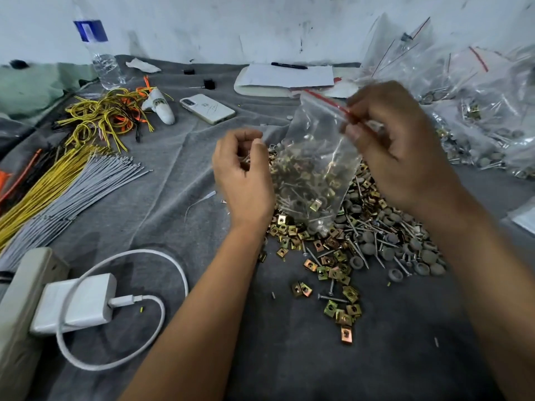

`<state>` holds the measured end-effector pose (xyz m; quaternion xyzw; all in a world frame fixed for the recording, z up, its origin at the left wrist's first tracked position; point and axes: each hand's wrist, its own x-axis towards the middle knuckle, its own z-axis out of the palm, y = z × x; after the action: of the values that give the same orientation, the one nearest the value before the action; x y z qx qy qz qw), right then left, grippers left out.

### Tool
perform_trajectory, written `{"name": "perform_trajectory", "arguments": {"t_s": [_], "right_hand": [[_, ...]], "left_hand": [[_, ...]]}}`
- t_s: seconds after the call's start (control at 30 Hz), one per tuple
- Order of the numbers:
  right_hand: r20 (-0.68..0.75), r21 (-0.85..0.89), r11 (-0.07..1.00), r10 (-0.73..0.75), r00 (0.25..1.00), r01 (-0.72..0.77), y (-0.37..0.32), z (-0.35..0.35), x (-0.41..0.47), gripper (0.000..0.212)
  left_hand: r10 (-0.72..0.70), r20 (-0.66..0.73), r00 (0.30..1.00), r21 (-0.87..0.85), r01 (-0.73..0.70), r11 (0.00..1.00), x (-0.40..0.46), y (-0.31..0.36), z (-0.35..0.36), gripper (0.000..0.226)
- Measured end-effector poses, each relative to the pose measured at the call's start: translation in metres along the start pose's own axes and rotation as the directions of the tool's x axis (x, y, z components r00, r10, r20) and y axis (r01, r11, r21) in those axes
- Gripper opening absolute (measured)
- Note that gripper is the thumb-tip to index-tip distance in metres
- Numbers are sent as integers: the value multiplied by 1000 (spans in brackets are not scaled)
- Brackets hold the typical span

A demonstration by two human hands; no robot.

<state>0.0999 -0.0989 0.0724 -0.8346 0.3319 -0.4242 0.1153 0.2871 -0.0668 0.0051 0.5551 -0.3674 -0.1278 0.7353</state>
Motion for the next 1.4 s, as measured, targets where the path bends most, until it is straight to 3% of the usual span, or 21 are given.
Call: {"name": "perform_trajectory", "arguments": {"t_s": [0.13, 0.23, 0.3, 0.4, 0.47, 0.5, 0.57, 0.6, 0.67, 0.77, 0.83, 0.93, 1.07, 1.2, 1.3, 1.4], "right_hand": [[44, -82, 996, -36, 998, 39, -12, -28, 30, 13], [113, 0, 999, -41, 993, 41, -18, -41, 42, 9], [96, 116, 993, 0, 995, -11, -18, -42, 45, 8], [-9, 251, 946, 215, 977, -206, 1, -29, 35, 15], [-15, 402, 822, 445, 895, -402, 19, -16, 20, 26], [38, 522, 698, 555, 831, -490, 26, -9, 12, 23], [184, 683, 442, 666, 723, -581, 37, 3, -3, 11], [218, 710, 383, 678, 702, -591, 42, 6, -9, 12], [189, 781, 335, 677, 711, -527, 49, 10, -17, 18], [41, 920, 250, 704, 709, -302, 51, 7, -18, 20], [-56, 939, 273, 720, 691, -208, 54, 4, -18, 21], [-151, 886, 407, 706, 692, -221, 61, 4, -22, 25], [-124, 842, 506, 521, 845, -189, 56, 5, -27, 24], [-19, 680, 675, 406, 914, -286, 48, 12, -32, 22], [31, 597, 754, 320, 947, -275, 47, 16, -34, 14], [82, 503, 846, 156, 984, -176, 42, 24, -33, 11]], "left_hand": [[-1, 193, 981, -53, 12, 999, -2, -2, 1, 40], [-73, 437, 897, -192, 173, 966, -2, 2, 4, 53], [-82, 587, 806, -229, 263, 937, -4, 3, 5, 40], [-58, 664, 746, -141, 201, 969, -9, -1, 5, 10], [-77, 647, 759, -97, 181, 979, -9, -3, 5, 9], [-85, 638, 765, -95, 188, 978, -9, -3, 5, 13], [-88, 626, 775, -99, 191, 977, -8, -2, 6, 19], [-82, 622, 779, -85, 171, 982, -9, -2, 6, 21], [-56, 626, 778, -33, 98, 995, -11, -4, 8, 28], [-71, 651, 755, 42, 58, 997, -14, -4, 9, 36], [-95, 686, 721, 60, 73, 995, -15, -4, 7, 36], [-54, 742, 669, 6, 74, 997, -17, -4, 6, 36], [-33, 651, 758, -108, 136, 985, -16, 1, 10, 25], [-163, 607, 778, -132, 301, 944, -15, -1, 12, 43], [-118, 575, 809, -67, 190, 979, -14, 1, 9, 34], [94, 622, 777, 65, -170, 983, -11, 2, 6, 29]]}}
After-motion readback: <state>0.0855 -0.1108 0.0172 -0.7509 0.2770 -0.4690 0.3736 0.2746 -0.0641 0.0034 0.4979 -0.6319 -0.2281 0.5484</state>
